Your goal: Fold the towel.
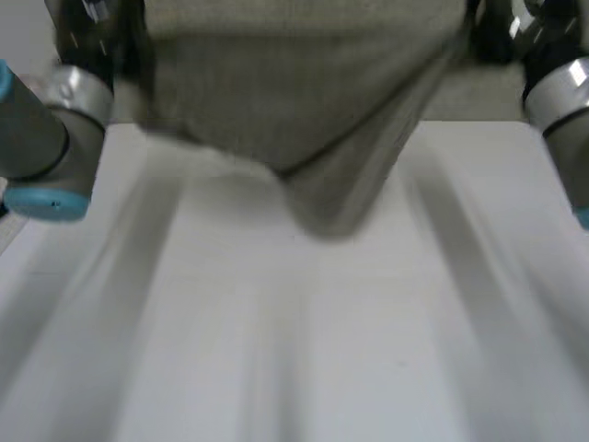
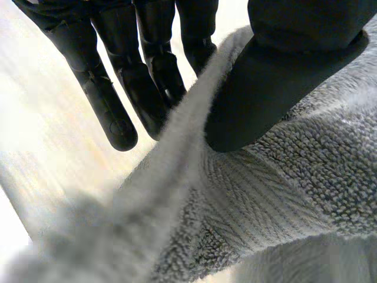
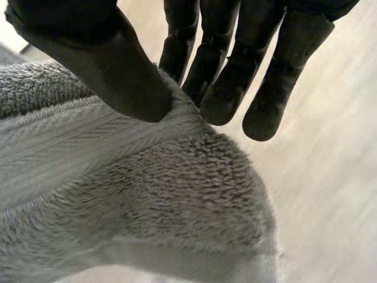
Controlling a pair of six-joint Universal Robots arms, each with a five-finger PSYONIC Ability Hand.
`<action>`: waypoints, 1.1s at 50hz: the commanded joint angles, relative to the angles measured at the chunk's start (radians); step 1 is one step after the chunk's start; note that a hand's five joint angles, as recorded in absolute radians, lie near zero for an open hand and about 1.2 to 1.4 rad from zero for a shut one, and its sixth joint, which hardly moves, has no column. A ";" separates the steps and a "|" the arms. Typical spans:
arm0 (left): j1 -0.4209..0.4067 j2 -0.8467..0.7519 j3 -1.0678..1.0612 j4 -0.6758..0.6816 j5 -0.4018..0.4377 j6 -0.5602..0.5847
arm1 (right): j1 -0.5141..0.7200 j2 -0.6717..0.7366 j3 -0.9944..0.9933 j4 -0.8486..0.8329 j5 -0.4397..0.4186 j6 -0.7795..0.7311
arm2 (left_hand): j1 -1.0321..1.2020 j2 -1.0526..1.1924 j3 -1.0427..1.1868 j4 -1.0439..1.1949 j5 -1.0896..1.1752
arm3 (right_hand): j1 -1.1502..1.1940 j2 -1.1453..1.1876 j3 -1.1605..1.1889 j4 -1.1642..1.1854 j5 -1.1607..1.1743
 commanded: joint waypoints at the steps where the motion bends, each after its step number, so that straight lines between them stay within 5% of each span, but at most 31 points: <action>1: -0.032 0.087 -0.092 0.240 -0.001 -0.070 | 0.032 -0.089 0.083 -0.157 0.040 -0.003 | 0.243 0.181 0.184 0.179 0.220 | 0.073 0.073 0.059 0.065 0.061; 11: -0.013 0.089 -0.455 0.134 0.014 -0.082 | 0.069 -0.079 0.276 0.085 -0.077 -0.121 | 0.243 0.181 0.184 0.179 0.220 | 0.073 0.073 0.059 0.065 0.061; 22: -0.012 0.046 -0.693 0.105 0.015 -0.067 | 0.053 0.032 0.440 0.375 -0.095 -0.446 | 0.243 0.181 0.184 0.179 0.220 | 0.073 0.073 0.059 0.065 0.061; 27: -0.033 0.053 -0.724 0.044 0.015 -0.031 | 0.053 0.024 0.485 0.409 -0.091 -0.483 | 0.243 0.181 0.184 0.179 0.220 | 0.073 0.073 0.059 0.065 0.061; 29: -0.041 0.060 -0.724 0.019 0.014 -0.022 | 0.052 0.015 0.494 0.411 -0.089 -0.478 | 0.211 0.149 0.152 0.147 0.188 | -0.070 -0.070 -0.084 -0.077 -0.082; 31: -0.047 0.073 -0.724 -0.002 0.014 -0.013 | 0.049 -0.042 0.522 0.411 -0.091 -0.460 | 0.155 0.094 0.096 0.092 0.133 | -0.648 -0.648 -0.662 -0.656 -0.660; 36: -0.051 0.168 -0.732 -0.057 0.014 -0.004 | 0.047 -0.123 0.534 0.411 -0.089 -0.391 | -0.152 -0.213 -0.211 -0.215 -0.175 | -1.067 -1.067 -1.081 -1.075 -1.079; 39: -0.056 0.198 -0.746 -0.058 0.012 -0.002 | 0.030 -0.166 0.524 0.411 -0.085 -0.316 | -0.340 -0.402 -0.399 -0.404 -0.363 | -1.149 -1.149 -1.163 -1.156 -1.161; 46: -0.053 0.207 -0.755 -0.051 0.011 -0.002 | -0.023 -0.203 0.475 0.440 -0.084 -0.128 | -0.396 -0.458 -0.455 -0.460 -0.419 | -1.149 -1.149 -1.163 -1.156 -1.161; 55: -0.048 0.193 -0.770 -0.048 0.012 -0.001 | -0.095 -0.091 0.404 0.622 -0.127 0.023 | -0.400 -0.461 -0.459 -0.463 -0.422 | -1.149 -1.149 -1.163 -1.156 -1.161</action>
